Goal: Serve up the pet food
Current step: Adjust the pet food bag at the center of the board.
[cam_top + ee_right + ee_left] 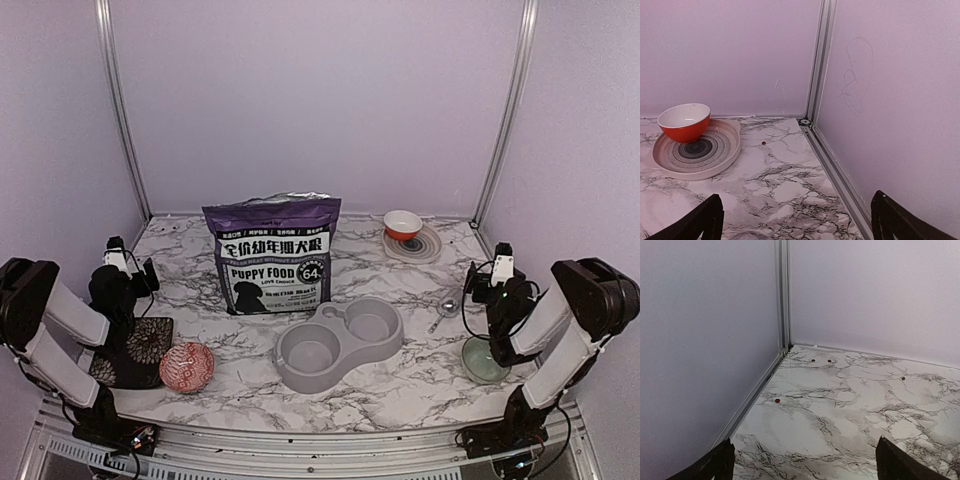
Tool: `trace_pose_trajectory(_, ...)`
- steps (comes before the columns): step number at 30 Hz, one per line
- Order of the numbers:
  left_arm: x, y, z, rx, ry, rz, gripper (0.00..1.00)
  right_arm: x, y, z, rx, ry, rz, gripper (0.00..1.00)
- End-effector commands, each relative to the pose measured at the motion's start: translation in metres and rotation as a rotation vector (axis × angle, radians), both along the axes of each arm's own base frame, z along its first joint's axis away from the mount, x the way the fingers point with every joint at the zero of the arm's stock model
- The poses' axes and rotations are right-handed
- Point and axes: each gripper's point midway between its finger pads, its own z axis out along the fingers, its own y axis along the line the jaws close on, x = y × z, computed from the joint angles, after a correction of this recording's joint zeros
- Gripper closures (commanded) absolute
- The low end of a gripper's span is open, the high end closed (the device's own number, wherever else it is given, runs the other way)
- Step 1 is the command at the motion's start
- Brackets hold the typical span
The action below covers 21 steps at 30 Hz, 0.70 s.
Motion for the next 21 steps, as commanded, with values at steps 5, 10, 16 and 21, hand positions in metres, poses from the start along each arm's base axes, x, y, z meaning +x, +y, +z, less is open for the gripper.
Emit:
trace_pose_trajectory(5,0.0,0.001,0.004,-0.003,-0.024,-0.001,0.01,0.003,-0.002,0.009,0.018,-0.03,0.003,0.0)
trace_pose_trajectory(10,0.0,0.001,0.004,-0.003,-0.024,-0.001,0.01,0.003,-0.002,0.009,0.019,-0.029,0.003,0.0)
trace_pose_trajectory(16,-0.002,0.001,0.009,-0.001,-0.037,0.0,0.01,0.0,0.007,0.014,-0.01,-0.054,0.057,0.0)
trace_pose_trajectory(21,-0.009,0.002,0.03,-0.02,-0.037,0.007,0.01,-0.01,0.01,0.026,-0.036,-0.077,0.029,0.0)
